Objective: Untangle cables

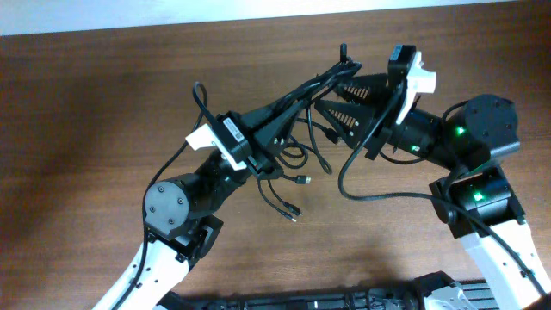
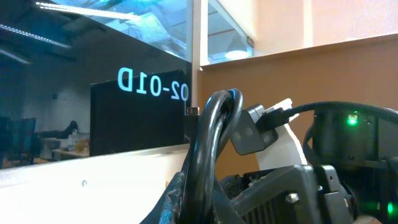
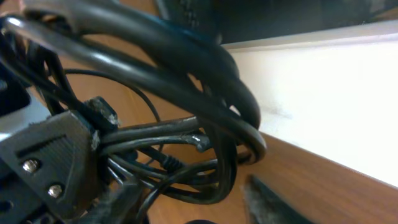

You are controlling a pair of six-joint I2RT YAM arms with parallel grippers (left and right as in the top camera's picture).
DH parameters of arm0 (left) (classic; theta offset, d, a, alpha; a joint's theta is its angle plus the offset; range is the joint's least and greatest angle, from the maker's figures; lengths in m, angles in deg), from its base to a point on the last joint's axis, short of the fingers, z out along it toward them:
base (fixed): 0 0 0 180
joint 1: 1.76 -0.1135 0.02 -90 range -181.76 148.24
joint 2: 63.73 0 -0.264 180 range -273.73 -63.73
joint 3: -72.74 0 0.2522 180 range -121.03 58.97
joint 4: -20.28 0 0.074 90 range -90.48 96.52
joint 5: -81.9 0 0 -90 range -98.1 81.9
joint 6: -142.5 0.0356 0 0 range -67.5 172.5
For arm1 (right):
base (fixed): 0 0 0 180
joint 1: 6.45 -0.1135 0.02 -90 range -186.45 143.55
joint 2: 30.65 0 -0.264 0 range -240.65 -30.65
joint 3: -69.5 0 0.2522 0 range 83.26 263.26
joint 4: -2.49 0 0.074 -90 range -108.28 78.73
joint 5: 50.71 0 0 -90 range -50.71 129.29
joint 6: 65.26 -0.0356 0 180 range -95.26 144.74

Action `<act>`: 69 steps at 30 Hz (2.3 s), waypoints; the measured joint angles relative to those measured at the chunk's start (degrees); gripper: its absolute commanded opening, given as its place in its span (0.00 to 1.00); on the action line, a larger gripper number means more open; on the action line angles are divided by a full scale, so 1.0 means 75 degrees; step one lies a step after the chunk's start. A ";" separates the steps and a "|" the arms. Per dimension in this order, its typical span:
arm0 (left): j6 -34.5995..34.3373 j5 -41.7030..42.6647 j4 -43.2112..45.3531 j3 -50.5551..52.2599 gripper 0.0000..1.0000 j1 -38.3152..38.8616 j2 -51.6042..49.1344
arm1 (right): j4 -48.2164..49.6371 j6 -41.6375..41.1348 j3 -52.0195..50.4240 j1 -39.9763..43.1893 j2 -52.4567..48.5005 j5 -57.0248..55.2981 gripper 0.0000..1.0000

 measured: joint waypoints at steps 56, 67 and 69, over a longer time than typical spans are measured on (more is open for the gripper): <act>-0.1769 -0.1973 -0.0694 -0.0006 0.00 0.0047 -0.0131 | -0.1349 0.0510 0.0015 0.0874 0.0187 0.1209 0.66; -0.0851 0.0058 -0.0201 -0.0006 0.00 0.0038 -0.0175 | -0.1652 0.0070 0.0015 0.1093 0.0070 0.0058 0.66; -0.0816 0.0868 -0.0192 -0.0006 0.00 0.0023 -0.0189 | -0.1652 0.0038 0.0015 0.1090 0.0070 -0.0052 0.66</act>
